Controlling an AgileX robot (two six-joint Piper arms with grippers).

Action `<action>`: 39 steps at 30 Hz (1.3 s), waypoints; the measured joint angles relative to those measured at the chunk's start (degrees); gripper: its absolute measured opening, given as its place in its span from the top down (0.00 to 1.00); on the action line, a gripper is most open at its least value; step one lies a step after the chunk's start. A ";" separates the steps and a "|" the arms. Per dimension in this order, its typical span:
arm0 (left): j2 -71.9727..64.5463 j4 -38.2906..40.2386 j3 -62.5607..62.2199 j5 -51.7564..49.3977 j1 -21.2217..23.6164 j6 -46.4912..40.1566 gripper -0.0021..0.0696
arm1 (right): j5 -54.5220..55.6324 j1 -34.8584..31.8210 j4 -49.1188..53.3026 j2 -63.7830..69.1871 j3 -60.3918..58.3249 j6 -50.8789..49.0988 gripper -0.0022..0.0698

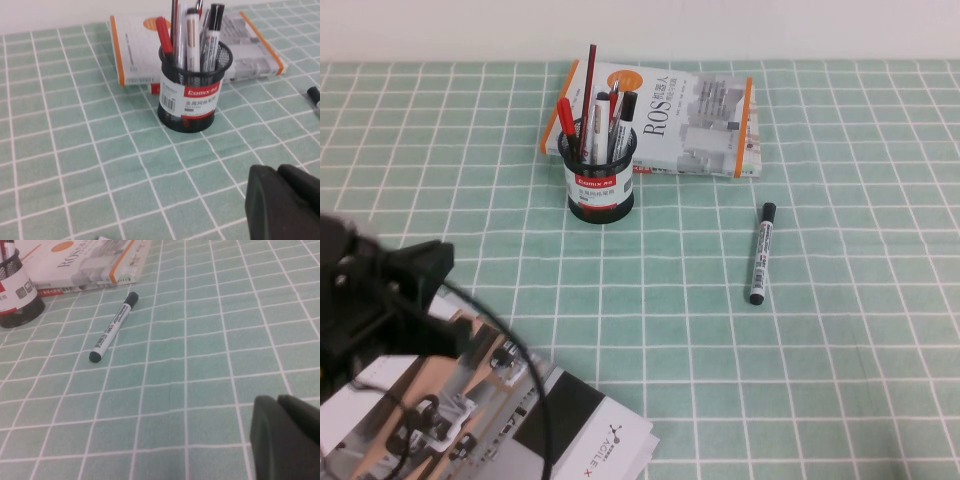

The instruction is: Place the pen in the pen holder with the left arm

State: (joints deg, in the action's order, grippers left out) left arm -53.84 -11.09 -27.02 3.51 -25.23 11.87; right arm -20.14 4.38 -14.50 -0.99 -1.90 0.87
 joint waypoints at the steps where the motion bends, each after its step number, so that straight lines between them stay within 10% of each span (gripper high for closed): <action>1: 1.14 0.29 0.75 0.17 0.23 -0.63 0.97 | 0.00 0.00 0.00 0.00 0.00 0.00 1.00; 16: 39.63 8.52 24.00 0.93 13.25 -9.44 0.97 | 0.00 0.00 0.00 0.00 0.00 0.00 1.00; 39: 54.33 10.74 28.54 -24.36 14.06 -8.93 0.97 | 0.00 0.00 0.00 0.00 0.00 0.00 1.00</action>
State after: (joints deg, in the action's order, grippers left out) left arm 0.48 -0.35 1.52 -20.84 -11.17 2.94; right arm -20.14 4.38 -14.50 -0.99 -1.90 0.87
